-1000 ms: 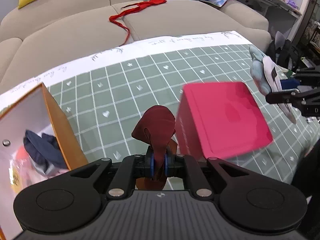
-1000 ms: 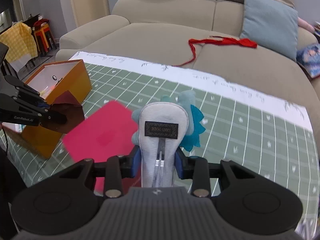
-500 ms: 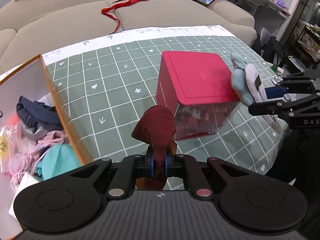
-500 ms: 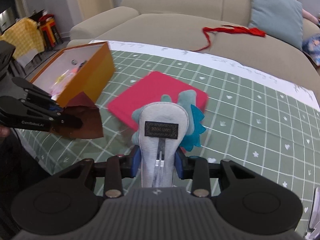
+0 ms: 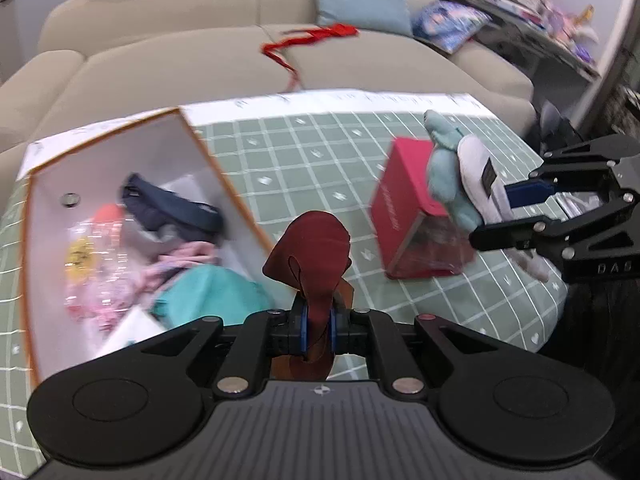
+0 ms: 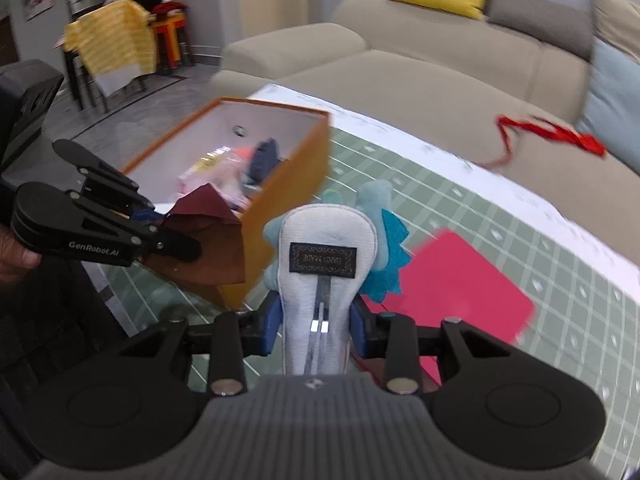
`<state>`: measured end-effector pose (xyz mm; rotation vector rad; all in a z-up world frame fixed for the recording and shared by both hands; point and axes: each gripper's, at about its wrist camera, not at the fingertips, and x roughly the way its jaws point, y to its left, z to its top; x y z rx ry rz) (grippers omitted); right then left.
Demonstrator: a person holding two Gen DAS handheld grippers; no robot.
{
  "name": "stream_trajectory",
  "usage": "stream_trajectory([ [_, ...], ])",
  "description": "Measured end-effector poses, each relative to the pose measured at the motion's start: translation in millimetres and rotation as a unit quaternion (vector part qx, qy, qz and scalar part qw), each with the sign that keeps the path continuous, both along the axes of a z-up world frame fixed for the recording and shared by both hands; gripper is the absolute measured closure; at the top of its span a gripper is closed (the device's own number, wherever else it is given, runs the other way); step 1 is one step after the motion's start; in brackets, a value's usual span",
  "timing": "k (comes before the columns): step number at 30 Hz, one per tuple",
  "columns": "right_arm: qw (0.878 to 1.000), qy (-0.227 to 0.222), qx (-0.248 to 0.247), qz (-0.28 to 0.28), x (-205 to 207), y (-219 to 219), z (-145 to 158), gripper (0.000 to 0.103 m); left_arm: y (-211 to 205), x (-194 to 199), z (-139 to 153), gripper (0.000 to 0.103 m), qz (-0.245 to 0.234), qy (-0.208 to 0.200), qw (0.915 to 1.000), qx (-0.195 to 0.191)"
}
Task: Organize soft objects
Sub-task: 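Lift and carry the red cloth to the box while the right tool carries the slipper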
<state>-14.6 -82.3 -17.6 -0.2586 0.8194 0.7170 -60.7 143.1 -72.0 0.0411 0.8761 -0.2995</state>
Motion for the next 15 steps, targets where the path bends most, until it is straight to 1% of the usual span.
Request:
stream_trajectory([
  [7, 0.998, -0.025, 0.003, 0.061, 7.3, 60.8, 20.0, 0.068, 46.0, -2.4, 19.2, 0.092, 0.051, -0.026, 0.9983, -0.010],
  [12, 0.994, -0.042, 0.002, 0.099, 18.6, 104.9, 27.6, 0.067, 68.9, 6.3, 24.6, 0.091, 0.076, -0.037, 0.9964, -0.001],
  [15, 0.994, -0.044, 0.001, 0.105, 33.4, 125.0, 26.1, 0.067, 82.6, 16.9, 23.5, 0.091, 0.092, -0.041, 0.9949, 0.006],
])
